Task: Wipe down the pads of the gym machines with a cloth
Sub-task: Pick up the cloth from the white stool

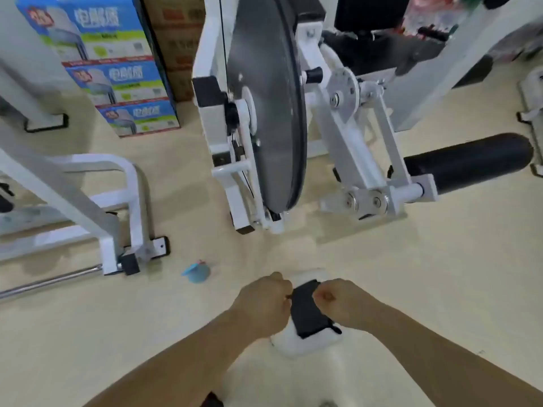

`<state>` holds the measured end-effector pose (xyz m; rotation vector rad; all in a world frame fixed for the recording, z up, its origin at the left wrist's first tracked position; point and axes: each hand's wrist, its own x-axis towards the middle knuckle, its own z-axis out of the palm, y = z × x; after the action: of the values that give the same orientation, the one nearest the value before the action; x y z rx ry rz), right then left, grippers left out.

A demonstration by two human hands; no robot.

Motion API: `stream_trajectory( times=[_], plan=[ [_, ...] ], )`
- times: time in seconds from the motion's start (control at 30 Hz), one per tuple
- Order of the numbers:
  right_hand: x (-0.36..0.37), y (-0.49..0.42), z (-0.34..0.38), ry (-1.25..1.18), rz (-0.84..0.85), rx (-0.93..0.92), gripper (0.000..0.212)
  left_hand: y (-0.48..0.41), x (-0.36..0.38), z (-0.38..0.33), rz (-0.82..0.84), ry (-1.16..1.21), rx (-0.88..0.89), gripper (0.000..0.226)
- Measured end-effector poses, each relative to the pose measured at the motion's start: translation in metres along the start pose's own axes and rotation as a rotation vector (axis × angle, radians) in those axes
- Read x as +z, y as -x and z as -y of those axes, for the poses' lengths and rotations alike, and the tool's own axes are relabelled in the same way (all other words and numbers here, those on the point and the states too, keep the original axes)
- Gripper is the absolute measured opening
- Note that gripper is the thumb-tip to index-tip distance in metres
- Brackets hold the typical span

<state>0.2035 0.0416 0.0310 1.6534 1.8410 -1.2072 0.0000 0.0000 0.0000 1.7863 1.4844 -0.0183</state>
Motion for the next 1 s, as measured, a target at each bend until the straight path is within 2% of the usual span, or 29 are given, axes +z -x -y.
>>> stream_trajectory(
  times=[0.17,0.3,0.4,0.43,0.5,0.57,0.63,0.7,0.73,0.83,0.93,1.0],
  plan=[
    [0.052,-0.084,-0.083,-0.276,-0.177,0.144,0.021,-0.083,0.124,0.030,0.171,-0.004,-0.112,0.033],
    [0.087,-0.141,-0.133,-0.498,-0.265,0.178,0.028,-0.154,0.218,0.055,0.209,-0.016,-0.160,0.064],
    [0.107,-0.164,-0.152,-0.489,-0.245,0.176,0.025,-0.188,0.269,0.071,0.211,0.050,-0.218,0.076],
    [0.111,-0.170,-0.157,-0.488,-0.240,0.174,0.024,-0.194,0.280,0.075,0.195,0.076,-0.253,0.074],
    [0.114,-0.173,-0.158,-0.518,-0.223,0.181,0.024,-0.198,0.291,0.080,0.134,0.129,-0.333,0.053],
    [0.113,-0.168,-0.153,-0.583,-0.215,0.184,0.023,-0.193,0.289,0.072,0.102,0.170,-0.366,0.034],
    [0.107,-0.154,-0.145,-0.677,-0.187,0.206,0.024,-0.177,0.274,0.051,0.089,0.175,-0.373,0.024],
    [0.100,-0.120,-0.126,-0.735,-0.140,0.224,0.026,-0.144,0.246,0.024,-0.042,0.195,-0.346,0.019],
    [0.094,-0.099,-0.113,-0.761,-0.119,0.225,0.027,-0.125,0.229,0.010,-0.124,0.283,-0.317,0.016],
    [0.069,-0.036,-0.067,-0.938,-0.092,0.208,0.030,-0.062,0.165,-0.025,-0.313,0.728,-0.301,0.030],
    [0.032,0.028,-0.009,-1.082,-0.009,0.131,0.046,0.016,0.088,-0.061,-0.478,0.885,-0.296,0.030],
    [0.003,0.079,0.042,-1.085,0.042,0.057,0.043,0.075,0.030,-0.090,-0.575,0.952,-0.273,0.029]
  ],
)
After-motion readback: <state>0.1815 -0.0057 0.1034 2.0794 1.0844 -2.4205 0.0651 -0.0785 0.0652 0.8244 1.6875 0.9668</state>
